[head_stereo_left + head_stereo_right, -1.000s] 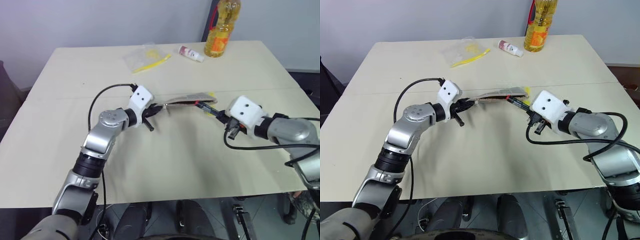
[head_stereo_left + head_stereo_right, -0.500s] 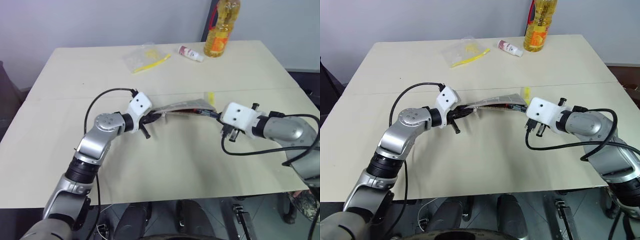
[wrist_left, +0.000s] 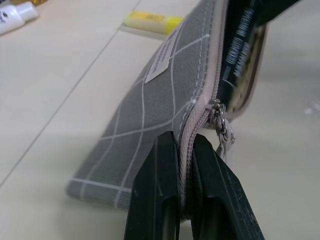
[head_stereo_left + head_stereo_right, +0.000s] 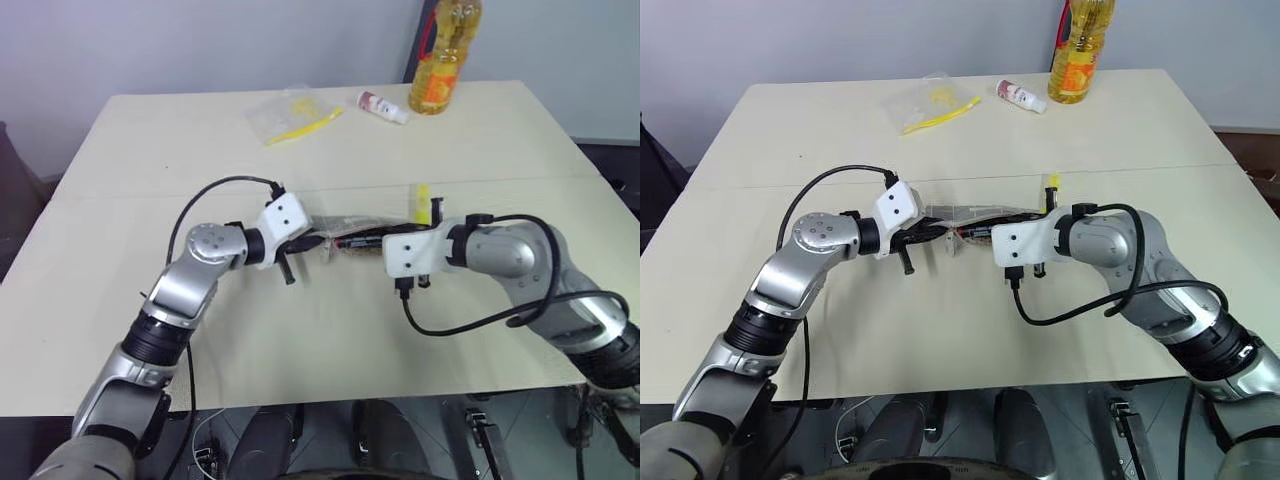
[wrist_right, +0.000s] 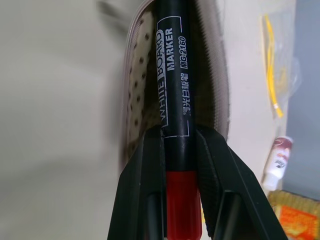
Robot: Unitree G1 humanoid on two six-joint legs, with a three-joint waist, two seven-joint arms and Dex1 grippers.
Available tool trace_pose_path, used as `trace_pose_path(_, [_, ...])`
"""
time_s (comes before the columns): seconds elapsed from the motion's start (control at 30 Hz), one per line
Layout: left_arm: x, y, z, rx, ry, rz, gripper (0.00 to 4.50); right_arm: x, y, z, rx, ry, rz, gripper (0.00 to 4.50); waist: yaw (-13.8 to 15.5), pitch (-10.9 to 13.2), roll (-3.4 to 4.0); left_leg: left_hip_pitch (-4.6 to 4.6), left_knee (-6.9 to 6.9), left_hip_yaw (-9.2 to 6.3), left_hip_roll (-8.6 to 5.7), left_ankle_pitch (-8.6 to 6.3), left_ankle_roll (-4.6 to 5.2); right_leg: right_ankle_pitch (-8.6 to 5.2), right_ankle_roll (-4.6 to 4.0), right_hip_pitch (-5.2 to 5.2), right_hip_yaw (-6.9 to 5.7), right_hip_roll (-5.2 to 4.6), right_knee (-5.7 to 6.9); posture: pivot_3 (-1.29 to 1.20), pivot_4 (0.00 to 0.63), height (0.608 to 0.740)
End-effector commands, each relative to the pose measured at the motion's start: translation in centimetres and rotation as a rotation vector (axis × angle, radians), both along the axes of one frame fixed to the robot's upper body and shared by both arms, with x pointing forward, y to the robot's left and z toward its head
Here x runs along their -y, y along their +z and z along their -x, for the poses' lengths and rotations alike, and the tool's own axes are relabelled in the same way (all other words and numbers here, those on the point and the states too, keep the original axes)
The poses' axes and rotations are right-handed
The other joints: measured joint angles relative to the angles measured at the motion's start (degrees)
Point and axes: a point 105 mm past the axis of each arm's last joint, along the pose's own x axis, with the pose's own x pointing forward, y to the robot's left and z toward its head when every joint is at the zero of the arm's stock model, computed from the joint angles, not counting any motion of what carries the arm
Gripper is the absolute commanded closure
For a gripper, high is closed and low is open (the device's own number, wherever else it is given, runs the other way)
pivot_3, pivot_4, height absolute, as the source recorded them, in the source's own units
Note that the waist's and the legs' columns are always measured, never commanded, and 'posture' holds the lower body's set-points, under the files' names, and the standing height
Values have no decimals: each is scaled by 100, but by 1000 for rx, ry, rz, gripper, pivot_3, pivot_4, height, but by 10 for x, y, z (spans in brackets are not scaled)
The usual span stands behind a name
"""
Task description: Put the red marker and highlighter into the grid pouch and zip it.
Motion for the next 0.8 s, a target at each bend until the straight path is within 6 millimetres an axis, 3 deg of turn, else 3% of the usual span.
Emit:
trace_pose_path(0.03, [10, 16, 10, 34, -52, 49, 4500, 2, 10, -3, 10, -43, -27, 4197, -5, 0, 0, 0, 0, 0, 0, 0, 0, 0, 0, 0, 0, 0, 0, 0, 150, 740])
trace_pose_path(0.2, [6, 16, 12, 7, -38, 71, 4500, 12, 11, -5, -24, -134, -81, 4197, -8, 0, 0, 0, 0, -2, 1, 0, 0, 0, -1, -3, 0, 1, 6, 0, 150, 740])
trace_pose_path(0.47, [15, 26, 15, -15, -57, 128, 4500, -6, 7, -4, -37, -103, -137, 4197, -12, 0, 0, 0, 0, -1, 1, 0, 0, 1, 1, -3, 0, 2, 7, 0, 150, 740])
trace_pose_path(0.67, [5, 22, 4, -5, 29, 109, 4500, -6, 18, -3, -27, -97, -212, 1274, -9, 0, 0, 0, 1, -1, 0, 1, 0, 2, 2, -4, 0, 2, 8, 0, 150, 740])
trace_pose_path(0.8, [-4, 24, -8, 7, 118, 130, 4500, -8, 30, 4, -71, -72, -361, 1274, -7, 0, 0, 0, 2, -2, 0, 1, 0, 2, 2, -2, 0, 2, 8, 0, 150, 740])
